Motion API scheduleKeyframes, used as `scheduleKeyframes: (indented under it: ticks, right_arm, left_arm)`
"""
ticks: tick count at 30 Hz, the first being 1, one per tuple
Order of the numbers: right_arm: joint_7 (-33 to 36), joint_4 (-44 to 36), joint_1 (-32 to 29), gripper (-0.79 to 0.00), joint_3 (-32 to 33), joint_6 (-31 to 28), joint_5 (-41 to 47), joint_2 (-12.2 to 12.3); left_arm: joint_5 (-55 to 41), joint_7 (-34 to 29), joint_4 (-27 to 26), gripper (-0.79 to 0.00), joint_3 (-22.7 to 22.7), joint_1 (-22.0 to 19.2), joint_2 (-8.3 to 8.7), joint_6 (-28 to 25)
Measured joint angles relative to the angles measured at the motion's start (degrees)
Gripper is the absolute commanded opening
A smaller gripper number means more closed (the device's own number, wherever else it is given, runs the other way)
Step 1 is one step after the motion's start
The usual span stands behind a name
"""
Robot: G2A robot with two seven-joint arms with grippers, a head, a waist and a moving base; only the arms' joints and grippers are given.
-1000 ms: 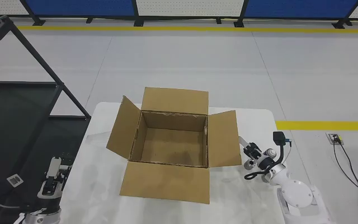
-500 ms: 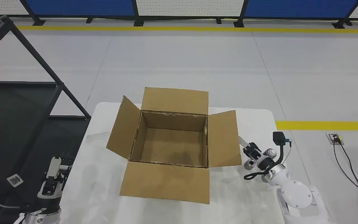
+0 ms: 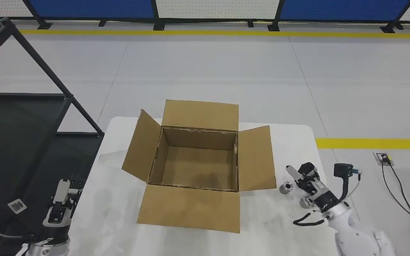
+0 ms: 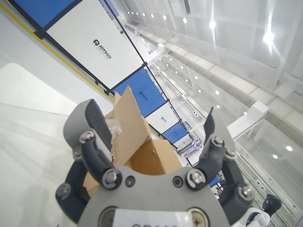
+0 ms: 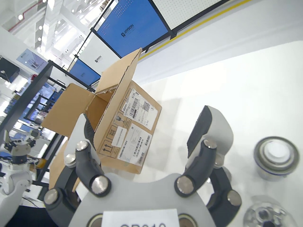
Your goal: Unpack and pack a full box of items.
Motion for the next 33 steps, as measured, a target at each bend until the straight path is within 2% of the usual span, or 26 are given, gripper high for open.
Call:
scheduleKeyframes:
  ticks: [6,15,17,21,27,29,31,33]
  right_arm:
    - [2.05,-1.88,-3.75,0.000,3.71,-6.58,-11.87,1.35]
    - [1.96,-1.97,-3.89,0.000,3.99,-6.57,-12.66,1.41]
    - [0.76,-2.61,-4.35,0.000,3.34,-5.86,-14.86,1.47]
    - [-2.12,-3.92,-5.41,0.000,1.57,-9.69,-24.94,1.89]
    - [-7.13,-4.04,-5.76,0.000,-2.57,-8.24,-40.03,2.21]
    - [-7.48,-3.24,-5.18,0.000,-4.18,-6.01,-43.98,2.21]
    - [-7.17,-2.17,-4.21,-0.055,-5.92,-3.47,-46.21,2.11]
    - [-6.44,-1.15,-3.14,-0.071,-6.97,-1.82,-47.25,2.07]
  left_arm:
    - [0.00,0.00,0.00,0.000,0.00,0.00,0.00,0.00]
    - [0.00,0.00,0.00,0.000,0.00,0.00,0.00,0.00]
    - [0.00,0.00,0.00,0.000,0.00,0.00,0.00,0.00]
    - [0.00,0.00,0.00,0.000,0.00,0.00,0.00,0.00]
    - [0.00,0.00,0.00,0.000,0.00,0.00,0.00,0.00]
    - [0.00,0.00,0.00,0.000,0.00,0.00,0.00,0.00]
    - [0.00,0.00,0.00,0.000,0.00,0.00,0.00,0.00]
    - [0.00,0.00,0.00,0.000,0.00,0.00,0.00,0.00]
